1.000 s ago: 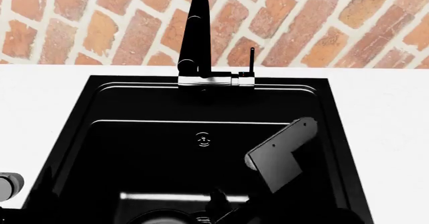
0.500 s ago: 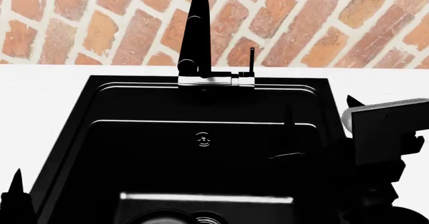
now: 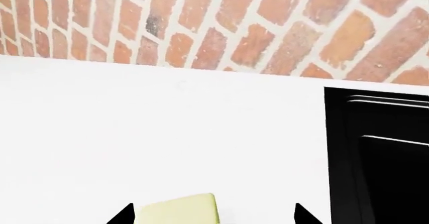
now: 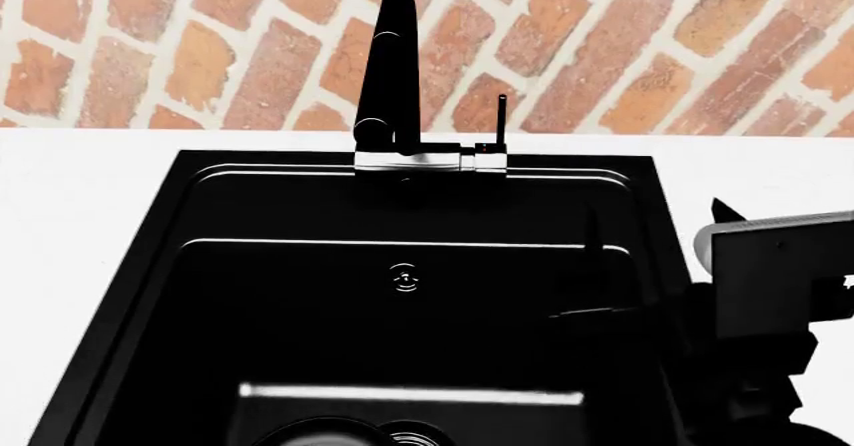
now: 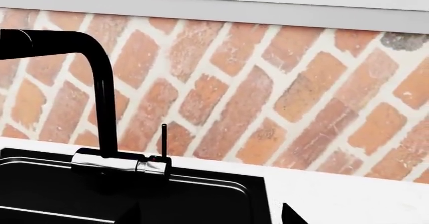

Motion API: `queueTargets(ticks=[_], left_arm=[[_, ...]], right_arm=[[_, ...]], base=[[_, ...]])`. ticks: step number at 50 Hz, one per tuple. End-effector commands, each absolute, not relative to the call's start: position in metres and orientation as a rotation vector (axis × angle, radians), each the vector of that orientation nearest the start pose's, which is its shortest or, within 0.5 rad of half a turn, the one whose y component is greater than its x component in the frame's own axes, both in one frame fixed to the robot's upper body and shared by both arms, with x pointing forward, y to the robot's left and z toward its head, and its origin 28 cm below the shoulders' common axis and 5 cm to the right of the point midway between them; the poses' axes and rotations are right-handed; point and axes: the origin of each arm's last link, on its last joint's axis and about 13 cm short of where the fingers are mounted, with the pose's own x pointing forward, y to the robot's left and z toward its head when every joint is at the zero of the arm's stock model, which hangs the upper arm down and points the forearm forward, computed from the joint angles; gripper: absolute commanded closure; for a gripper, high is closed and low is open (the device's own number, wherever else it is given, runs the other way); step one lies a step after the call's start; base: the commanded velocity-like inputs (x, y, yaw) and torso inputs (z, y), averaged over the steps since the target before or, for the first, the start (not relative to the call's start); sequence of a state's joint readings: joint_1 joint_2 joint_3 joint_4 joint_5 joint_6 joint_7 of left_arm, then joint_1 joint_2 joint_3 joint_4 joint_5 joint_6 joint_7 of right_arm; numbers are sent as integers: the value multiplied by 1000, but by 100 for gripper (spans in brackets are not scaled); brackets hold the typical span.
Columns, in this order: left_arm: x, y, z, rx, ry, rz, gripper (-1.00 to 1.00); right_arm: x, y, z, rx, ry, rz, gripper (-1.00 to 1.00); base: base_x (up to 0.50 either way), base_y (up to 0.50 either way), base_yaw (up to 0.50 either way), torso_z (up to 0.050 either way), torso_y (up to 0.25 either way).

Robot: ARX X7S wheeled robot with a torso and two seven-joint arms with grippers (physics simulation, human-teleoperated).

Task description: Pick the pan and sponge and place them into the sink. Then turn on the water.

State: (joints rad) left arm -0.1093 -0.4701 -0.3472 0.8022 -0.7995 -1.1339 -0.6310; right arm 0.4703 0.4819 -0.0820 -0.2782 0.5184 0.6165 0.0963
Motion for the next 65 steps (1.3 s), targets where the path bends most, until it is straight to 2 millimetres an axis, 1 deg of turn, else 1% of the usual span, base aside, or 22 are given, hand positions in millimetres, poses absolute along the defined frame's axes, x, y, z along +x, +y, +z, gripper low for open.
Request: queueTargets(ticks=[1,7,8,11,12,15,16,17,18,22,26,35,41,43,49,54,57,59,62,65], left_arm=[[165,290,149,30,180,468,-100],[170,284,146,-11,164,499,-100],[168,285,144,-10,162,500,-100],[172,281,137,-8,197,519,-100],[174,280,132,4,200,556,-100],[177,274,128,-13,203,562,-100],[180,272,126,39,162,598,-100],[182,270,123,82,166,664,-100],[181,268,120,-38,191,599,-100],[184,263,118,-7,203,588,-100],[182,267,117,-2,202,607,-100],[184,269,109,-6,225,607,-100],[188,271,106,-16,240,621,-100],[191,270,106,-33,247,596,-100],[192,273,105,-34,245,606,-100],[191,277,99,-34,261,616,-100],[196,274,97,-37,267,618,-100],[195,277,95,-41,271,621,-100],[197,275,94,-49,279,620,-100],[195,279,92,-48,283,629,-100]], right_arm=[[279,-171,153,-72,-53,88,-100],[280,-170,152,-65,-52,90,-100],[280,-170,152,-66,-51,91,-100],[281,-170,150,-64,-47,89,-100],[281,-171,149,-62,-45,88,-100],[281,-170,147,-59,-43,89,-100],[281,-170,146,-57,-42,91,-100],[281,-170,145,-56,-41,90,-100],[281,-171,143,-51,-38,89,-100],[280,-171,141,-49,-33,91,-100],[279,-173,140,-48,-32,85,-100],[279,-170,136,-42,-23,92,-100],[279,-170,134,-40,-18,92,-100],[280,-170,131,-41,-3,86,-100],[280,-168,133,-39,-8,97,-100],[280,-168,134,-40,-10,95,-100],[280,-168,134,-41,-10,95,-100],[280,-169,134,-41,-10,95,-100],[280,-168,135,-36,-11,95,-100],[280,-167,133,-36,-7,97,-100]], base=[[0,0,0,0,0],[0,0,0,0,0],[0,0,0,0,0],[0,0,0,0,0],[0,0,0,0,0],[0,0,0,0,0],[0,0,0,0,0],[0,0,0,0,0],[0,0,0,0,0],[0,0,0,0,0],[0,0,0,0,0],[0,0,0,0,0],[0,0,0,0,0],[0,0,0,0,0],[0,0,0,0,0],[0,0,0,0,0],[0,0,0,0,0],[0,0,0,0,0],[0,0,0,0,0],[0,0,0,0,0]])
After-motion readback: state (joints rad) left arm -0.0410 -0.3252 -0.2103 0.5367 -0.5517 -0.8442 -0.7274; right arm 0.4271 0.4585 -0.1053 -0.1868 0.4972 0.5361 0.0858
